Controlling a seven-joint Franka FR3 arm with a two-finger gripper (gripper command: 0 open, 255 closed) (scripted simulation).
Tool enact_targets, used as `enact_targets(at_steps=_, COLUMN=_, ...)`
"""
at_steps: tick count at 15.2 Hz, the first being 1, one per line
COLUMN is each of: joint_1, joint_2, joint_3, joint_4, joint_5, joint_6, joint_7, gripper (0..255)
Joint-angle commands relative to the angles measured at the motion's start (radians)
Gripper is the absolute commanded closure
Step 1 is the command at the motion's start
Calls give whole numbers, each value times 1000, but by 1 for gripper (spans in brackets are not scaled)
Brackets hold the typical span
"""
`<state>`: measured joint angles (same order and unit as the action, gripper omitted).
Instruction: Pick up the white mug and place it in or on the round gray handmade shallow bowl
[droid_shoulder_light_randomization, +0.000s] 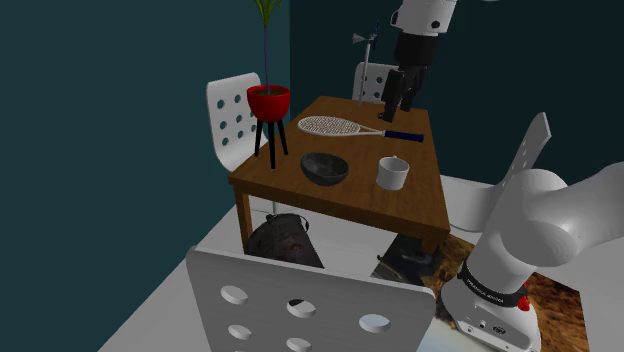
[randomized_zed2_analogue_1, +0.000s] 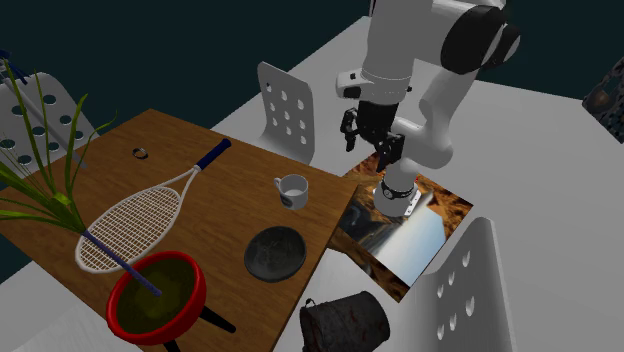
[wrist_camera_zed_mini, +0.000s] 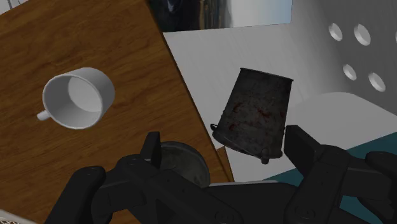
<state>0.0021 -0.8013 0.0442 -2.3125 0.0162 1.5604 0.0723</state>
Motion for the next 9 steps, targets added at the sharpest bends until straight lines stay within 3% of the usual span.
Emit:
enact_targets(at_steps=1, joint_1=0, joint_2=0, joint_3=0, joint_4=0, joint_5=0, joint_6=0, joint_7=0, gripper=0)
enact_targets(at_steps=9, joint_1=-47, joint_2=8, joint_3=-103, joint_4=-209, joint_5=-83, joint_6=222, joint_7=-104, gripper=0)
